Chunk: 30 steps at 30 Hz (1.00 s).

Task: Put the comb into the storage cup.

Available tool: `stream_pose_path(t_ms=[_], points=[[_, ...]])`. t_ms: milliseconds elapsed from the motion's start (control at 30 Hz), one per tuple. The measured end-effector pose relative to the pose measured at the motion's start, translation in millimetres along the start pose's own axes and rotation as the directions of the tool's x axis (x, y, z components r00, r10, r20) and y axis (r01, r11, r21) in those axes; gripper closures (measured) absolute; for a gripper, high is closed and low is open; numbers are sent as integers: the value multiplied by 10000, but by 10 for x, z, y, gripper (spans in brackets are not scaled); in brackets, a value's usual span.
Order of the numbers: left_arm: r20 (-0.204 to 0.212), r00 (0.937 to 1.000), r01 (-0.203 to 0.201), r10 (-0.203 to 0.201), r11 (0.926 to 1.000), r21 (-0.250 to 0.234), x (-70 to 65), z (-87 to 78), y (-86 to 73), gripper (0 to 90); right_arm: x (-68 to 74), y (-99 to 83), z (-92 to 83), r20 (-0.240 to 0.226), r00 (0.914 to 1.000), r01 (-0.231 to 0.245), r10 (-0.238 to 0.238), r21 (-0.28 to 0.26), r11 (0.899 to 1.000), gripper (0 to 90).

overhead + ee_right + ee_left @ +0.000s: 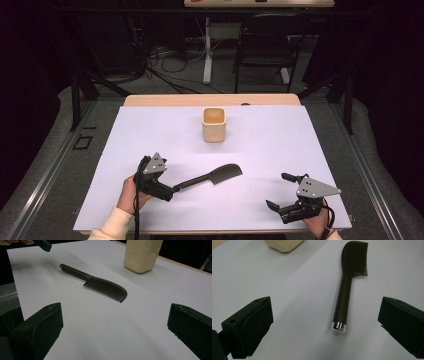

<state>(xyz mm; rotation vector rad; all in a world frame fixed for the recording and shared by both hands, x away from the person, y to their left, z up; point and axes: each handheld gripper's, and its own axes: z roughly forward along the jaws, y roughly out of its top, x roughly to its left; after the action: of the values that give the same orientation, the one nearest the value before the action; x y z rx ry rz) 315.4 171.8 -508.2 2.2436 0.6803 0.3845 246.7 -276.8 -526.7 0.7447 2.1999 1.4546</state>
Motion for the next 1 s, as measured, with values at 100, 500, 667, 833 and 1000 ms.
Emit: stream_pose_path(t_ms=[100, 500, 667, 833, 1000], points=[[49, 10000, -64, 63, 9999, 148, -5, 31, 43, 0, -4, 1, 1, -4, 10000, -5, 5, -15, 10000, 0], [136, 9984, -567, 555, 9904, 1257, -27, 192, 255, 0, 2, 1, 11, -88, 10000, 23, -22, 96, 10000, 0], [251, 9968, -795, 763, 9813, 1755, -29, 265, 324, 0, 3, -1, 13, -127, 9999, 21, -19, 146, 9999, 0], [347, 9952, -963, 911, 9740, 2052, -48, 340, 404, 0, 1, -4, 18, -150, 9999, 37, -34, 170, 9998, 0], [394, 9935, -1128, 1064, 9620, 2487, -87, 432, 496, 0, 1, -9, 21, -210, 9998, -16, 20, 228, 9997, 0]])
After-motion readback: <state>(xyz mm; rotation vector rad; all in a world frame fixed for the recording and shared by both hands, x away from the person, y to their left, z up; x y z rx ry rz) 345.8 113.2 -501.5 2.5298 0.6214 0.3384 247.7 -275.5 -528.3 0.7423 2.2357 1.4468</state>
